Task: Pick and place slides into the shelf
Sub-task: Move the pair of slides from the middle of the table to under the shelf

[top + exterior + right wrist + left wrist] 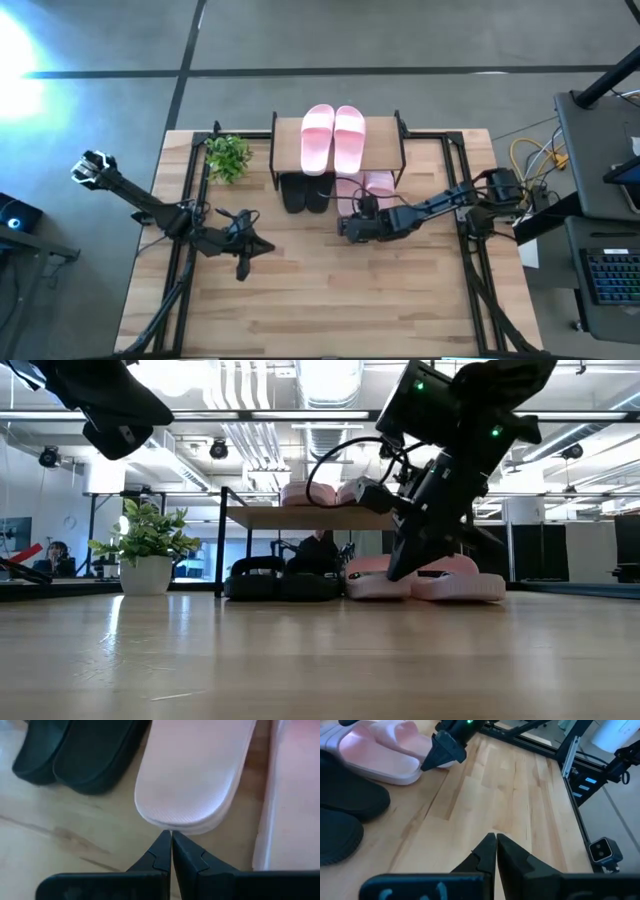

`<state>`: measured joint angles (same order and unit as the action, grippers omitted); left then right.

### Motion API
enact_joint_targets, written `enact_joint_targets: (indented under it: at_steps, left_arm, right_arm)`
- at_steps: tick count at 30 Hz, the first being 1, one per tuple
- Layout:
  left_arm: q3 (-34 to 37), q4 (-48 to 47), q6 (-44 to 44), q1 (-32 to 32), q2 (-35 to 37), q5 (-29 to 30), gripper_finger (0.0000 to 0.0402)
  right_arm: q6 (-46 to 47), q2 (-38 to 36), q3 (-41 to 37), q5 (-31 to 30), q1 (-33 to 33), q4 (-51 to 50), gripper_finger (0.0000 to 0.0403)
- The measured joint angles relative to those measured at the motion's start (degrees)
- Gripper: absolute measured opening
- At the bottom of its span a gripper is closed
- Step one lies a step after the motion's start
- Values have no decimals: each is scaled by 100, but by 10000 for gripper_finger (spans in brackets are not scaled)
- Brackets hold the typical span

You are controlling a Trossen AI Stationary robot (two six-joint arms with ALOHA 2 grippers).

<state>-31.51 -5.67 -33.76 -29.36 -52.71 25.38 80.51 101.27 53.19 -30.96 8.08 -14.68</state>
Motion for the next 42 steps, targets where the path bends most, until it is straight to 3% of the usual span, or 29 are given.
enact_joint_targets:
  at_steps: [4, 10, 13, 18, 22, 29, 36, 42]
  left_arm:
    - [0, 2, 4, 2, -17, 80, 0]
    - [0, 0, 7, 2, -112, 109, 0]
    - [0, 2, 6, 2, -155, 110, 0]
    - [0, 13, 2, 2, -177, 109, 0]
    - [0, 40, 5, 2, -186, 108, 0]
    - [0, 24, 7, 2, -190, 108, 0]
    - [0, 28, -2, 2, -190, 105, 0]
    - [0, 26, -7, 2, -192, 105, 0]
  right_arm:
    - [-85, -4, 2, -79, -24, 18, 8]
    - [-683, -262, 4, 1470, 178, 75, 8]
    - [-376, -497, 7, 1636, 553, -133, 8]
    - [1004, -784, 15, 1008, 1185, -1676, 8]
    - [1766, -804, -20, 896, 1434, -2806, 8]
    - [1099, -766, -272, 1136, 1098, -2009, 8]
    - [1248, -699, -634, 119, 676, -2107, 8]
    - [396, -699, -647, -49, 137, -1701, 8]
